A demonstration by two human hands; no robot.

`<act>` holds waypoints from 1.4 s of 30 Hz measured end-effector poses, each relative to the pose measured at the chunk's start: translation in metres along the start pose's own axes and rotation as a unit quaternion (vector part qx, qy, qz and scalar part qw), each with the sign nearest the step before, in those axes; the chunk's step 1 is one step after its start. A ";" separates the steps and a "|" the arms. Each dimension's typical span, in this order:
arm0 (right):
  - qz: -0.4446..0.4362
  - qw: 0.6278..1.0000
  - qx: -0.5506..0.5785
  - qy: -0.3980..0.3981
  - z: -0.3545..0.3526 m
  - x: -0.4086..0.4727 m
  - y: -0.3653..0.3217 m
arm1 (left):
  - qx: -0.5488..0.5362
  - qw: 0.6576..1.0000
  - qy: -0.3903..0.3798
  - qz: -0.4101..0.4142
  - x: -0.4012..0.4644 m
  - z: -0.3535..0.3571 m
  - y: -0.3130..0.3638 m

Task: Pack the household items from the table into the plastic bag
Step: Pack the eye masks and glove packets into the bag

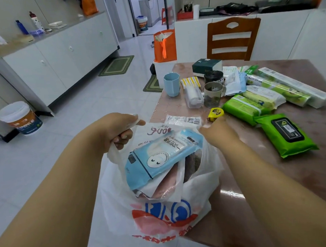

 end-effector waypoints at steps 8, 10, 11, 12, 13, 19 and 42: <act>0.024 0.824 0.563 -0.059 -0.073 0.020 0.012 | -0.045 0.998 -0.001 0.044 0.008 -0.001 0.017; 0.015 0.817 0.575 -0.032 -0.095 0.020 0.011 | -0.064 0.996 -0.006 0.064 0.010 0.003 0.031; 0.012 0.812 0.583 -0.022 -0.102 0.019 0.012 | -0.066 0.995 -0.009 0.070 0.010 0.007 0.038; 0.006 0.807 0.591 -0.013 -0.110 0.017 0.013 | -0.065 0.995 -0.011 0.074 0.011 0.012 0.045; -0.003 0.803 0.596 -0.004 -0.120 0.015 0.017 | -0.062 0.995 -0.016 0.077 0.012 0.018 0.051; -0.101 0.777 0.609 0.120 -0.206 -0.008 0.043 | -0.093 0.989 -0.045 0.106 0.017 0.050 0.086; -0.134 0.892 -0.295 -0.316 -0.040 -0.050 0.057 | 0.238 0.967 -0.013 0.096 0.032 0.111 0.133</act>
Point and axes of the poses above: each hand's wrist, its own x-axis towards the middle knuckle, its own z-axis out of the palm, y = z × x, the point moved 6 cm from there along x, towards the middle knuckle, and after that the axes turned 8 degrees about z, right-handed, at the moved point
